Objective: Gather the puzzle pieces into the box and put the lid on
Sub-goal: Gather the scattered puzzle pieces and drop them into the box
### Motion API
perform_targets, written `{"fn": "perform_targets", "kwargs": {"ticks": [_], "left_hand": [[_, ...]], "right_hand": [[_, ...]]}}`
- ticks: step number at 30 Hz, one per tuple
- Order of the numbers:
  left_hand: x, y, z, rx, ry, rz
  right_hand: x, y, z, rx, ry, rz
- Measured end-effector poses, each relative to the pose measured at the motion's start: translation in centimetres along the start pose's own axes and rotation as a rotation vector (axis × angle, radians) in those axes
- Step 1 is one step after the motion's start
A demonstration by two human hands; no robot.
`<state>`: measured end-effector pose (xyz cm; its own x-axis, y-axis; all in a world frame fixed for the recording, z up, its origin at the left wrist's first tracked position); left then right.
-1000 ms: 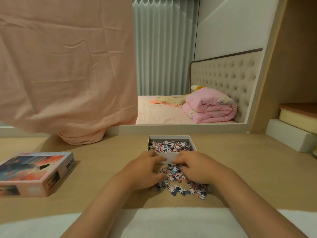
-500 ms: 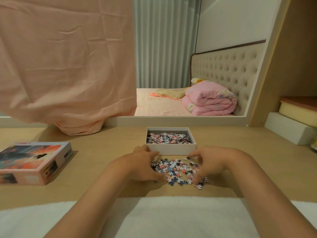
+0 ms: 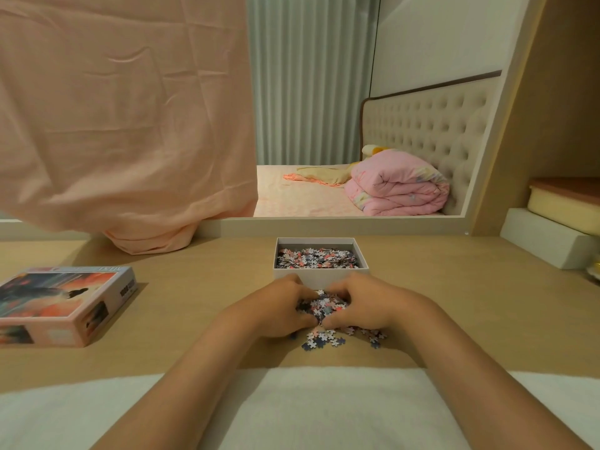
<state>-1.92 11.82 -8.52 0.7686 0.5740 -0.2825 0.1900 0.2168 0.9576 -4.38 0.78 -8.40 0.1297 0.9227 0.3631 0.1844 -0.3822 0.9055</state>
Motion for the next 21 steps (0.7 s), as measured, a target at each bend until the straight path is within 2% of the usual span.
{"fn": "perform_targets", "kwargs": {"ticks": [6, 10, 15, 21], "left_hand": [[-0.3, 1.5, 0.3, -0.178, -0.045, -0.026], [-0.1, 2.1, 0.2, -0.241, -0.043, -0.061], [0.7, 2.8, 0.3, -0.327, -0.006, -0.247], [2.0, 6.4, 1.6, -0.456, 0.018, -0.418]], "right_hand": [[0.5, 0.7, 0.2, -0.148, -0.006, 0.023], [0.5, 1.8, -0.1, -0.234, -0.002, 0.091], [0.1, 2.7, 0.2, -0.279, 0.002, 0.262], [1.0, 6.7, 1.1, -0.419, 0.036, 0.415]]}}
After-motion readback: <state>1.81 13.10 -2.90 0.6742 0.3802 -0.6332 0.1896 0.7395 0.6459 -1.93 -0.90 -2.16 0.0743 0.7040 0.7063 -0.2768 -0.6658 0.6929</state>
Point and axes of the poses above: each hand's wrist, its own z-axis towards the middle knuckle, its own y-axis out of the back of the hand, x = y × z, the point moved 10 cm from there along z, towards the middle knuckle, and after that the axes turned 10 degrees about -y, right-handed, at the moved point
